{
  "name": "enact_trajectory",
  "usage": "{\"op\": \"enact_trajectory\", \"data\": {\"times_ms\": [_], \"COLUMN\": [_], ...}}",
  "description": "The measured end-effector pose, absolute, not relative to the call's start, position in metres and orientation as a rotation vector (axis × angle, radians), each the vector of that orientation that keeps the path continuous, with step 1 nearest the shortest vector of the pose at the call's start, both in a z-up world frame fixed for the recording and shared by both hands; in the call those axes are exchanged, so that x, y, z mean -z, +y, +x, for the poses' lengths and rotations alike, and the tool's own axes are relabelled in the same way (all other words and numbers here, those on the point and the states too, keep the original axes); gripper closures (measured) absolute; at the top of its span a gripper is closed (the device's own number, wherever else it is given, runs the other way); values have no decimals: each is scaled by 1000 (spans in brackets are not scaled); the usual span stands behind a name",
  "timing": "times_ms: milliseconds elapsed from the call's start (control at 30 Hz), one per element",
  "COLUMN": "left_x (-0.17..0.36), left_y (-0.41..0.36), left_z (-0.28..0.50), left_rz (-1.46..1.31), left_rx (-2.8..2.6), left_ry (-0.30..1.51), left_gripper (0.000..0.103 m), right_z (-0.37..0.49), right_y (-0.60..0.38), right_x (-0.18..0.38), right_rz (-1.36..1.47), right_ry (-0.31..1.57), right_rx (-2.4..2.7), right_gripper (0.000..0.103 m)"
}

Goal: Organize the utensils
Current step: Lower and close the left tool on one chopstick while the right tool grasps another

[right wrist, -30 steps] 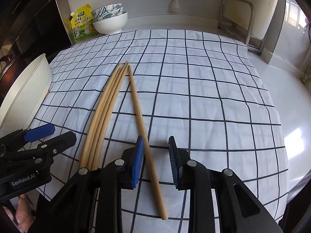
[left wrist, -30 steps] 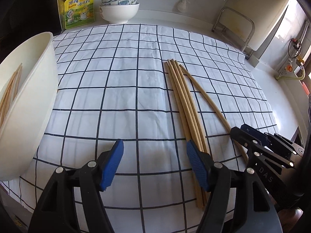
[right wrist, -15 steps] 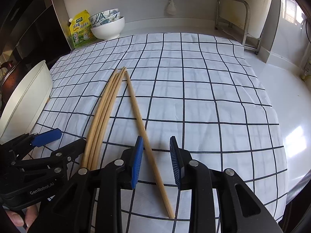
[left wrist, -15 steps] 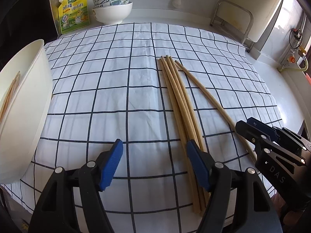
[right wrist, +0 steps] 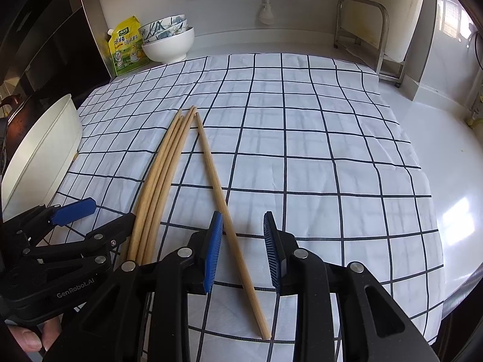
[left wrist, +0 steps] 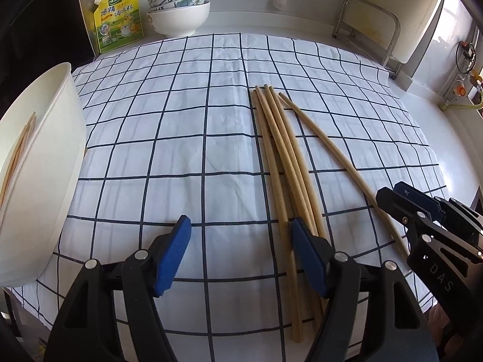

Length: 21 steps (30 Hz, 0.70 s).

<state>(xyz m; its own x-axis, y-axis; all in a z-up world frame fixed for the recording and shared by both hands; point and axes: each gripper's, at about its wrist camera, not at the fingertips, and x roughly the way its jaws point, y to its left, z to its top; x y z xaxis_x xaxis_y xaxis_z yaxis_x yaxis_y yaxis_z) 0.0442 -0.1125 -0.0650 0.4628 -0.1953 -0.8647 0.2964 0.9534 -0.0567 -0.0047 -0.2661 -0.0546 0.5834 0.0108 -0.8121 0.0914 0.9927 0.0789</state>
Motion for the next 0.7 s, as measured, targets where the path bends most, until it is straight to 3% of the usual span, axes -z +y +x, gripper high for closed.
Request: {"op": "enact_trajectory", "data": {"times_ms": [533,700], "left_x": [65,66], "left_y": [-91,-98], "left_z": [41,51], "left_rz": [127,132], "left_rx": [254,258], "left_ry": [1055,1052], "left_gripper": [37,34], "right_z": [-1,6], "right_y": [-261,-260], "right_x": [60,62], "right_rz": [94,64], "right_ry": [969,970], "right_rx": [35,28], "right_gripper": [76,69]}}
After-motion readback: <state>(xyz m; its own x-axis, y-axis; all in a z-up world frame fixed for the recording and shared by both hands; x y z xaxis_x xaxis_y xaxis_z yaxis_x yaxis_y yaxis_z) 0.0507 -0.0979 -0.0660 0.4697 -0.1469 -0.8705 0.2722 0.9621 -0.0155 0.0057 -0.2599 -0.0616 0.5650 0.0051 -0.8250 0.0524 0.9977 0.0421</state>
